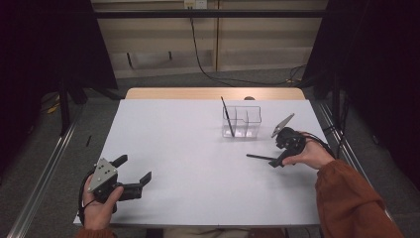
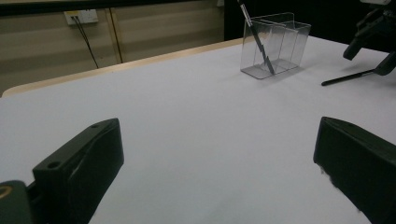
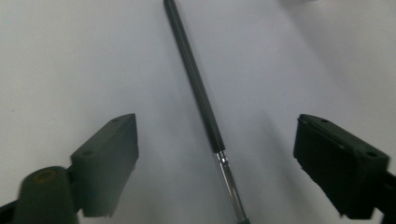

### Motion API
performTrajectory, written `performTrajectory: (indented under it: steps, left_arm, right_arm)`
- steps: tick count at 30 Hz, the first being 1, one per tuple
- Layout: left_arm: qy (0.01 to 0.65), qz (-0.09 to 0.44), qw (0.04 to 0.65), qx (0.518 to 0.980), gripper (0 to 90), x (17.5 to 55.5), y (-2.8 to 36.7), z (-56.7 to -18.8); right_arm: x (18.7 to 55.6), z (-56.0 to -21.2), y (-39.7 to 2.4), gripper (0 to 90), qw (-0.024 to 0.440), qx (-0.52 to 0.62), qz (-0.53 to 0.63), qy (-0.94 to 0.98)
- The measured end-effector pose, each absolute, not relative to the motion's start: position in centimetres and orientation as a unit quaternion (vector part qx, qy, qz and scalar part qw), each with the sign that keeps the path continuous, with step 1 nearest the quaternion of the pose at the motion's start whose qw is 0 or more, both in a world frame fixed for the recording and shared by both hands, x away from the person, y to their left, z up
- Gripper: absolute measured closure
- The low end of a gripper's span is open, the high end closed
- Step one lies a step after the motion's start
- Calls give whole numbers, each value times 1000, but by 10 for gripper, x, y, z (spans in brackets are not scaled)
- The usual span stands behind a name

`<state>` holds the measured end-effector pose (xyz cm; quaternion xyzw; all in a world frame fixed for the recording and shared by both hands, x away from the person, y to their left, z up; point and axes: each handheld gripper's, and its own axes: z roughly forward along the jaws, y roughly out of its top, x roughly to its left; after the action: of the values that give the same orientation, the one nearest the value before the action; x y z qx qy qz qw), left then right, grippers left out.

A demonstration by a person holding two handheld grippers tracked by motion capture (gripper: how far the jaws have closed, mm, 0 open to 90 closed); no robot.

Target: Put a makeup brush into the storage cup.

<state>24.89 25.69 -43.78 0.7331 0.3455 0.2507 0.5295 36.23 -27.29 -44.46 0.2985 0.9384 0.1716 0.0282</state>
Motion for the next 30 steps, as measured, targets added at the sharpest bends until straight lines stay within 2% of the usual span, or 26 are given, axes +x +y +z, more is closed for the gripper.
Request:
performTrajectory:
  steps: [6, 15, 19, 30]
  left_arm:
    - [345, 250, 531, 733, 17, 249, 257, -438]
    - [343, 251, 529, 735, 17, 249, 255, -438]
    - [341, 250, 529, 735, 18, 249, 255, -438]
    - [340, 250, 529, 736, 17, 248, 255, -438]
  right_arm:
    - [364, -449, -269, 334, 15, 285, 158, 945]
    - [365, -453, -265, 447, 16, 267, 125, 955]
    - [366, -451, -262, 562, 14, 251, 111, 962]
    - [365, -450, -261, 653, 12, 238, 81, 968]
